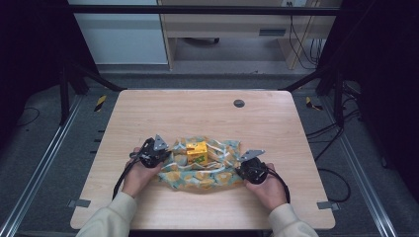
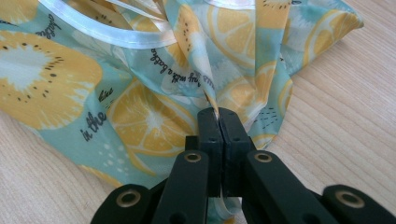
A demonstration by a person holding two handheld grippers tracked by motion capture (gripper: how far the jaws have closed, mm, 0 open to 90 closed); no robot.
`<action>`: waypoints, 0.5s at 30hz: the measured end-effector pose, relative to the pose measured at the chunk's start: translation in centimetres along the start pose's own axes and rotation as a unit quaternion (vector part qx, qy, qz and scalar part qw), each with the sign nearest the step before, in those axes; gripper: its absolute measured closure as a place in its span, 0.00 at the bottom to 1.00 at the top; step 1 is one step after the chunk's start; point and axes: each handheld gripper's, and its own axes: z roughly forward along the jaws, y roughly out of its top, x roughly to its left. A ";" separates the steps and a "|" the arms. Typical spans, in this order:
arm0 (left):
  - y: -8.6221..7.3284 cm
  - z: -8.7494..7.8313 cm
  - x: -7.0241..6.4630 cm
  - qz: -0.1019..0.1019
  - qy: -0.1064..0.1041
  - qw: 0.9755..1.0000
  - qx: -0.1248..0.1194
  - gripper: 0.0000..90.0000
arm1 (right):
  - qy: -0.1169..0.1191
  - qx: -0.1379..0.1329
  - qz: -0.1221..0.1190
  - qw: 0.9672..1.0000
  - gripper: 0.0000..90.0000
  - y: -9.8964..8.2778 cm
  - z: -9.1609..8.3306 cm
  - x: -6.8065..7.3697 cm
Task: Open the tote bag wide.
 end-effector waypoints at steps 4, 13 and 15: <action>0.0 0.0 0.0 -0.001 0.001 1.000 0.000 0.99 | -0.001 0.000 0.001 1.000 0.99 0.0 0.0 0.0; 0.2 -1.0 0.1 -0.002 0.017 1.000 -0.010 0.83 | 0.000 -0.009 0.003 1.000 0.83 0.2 -0.5 0.2; 0.4 -1.9 0.3 -0.009 0.034 0.999 -0.028 0.68 | -0.008 -0.028 0.003 1.000 0.69 0.4 -1.4 0.3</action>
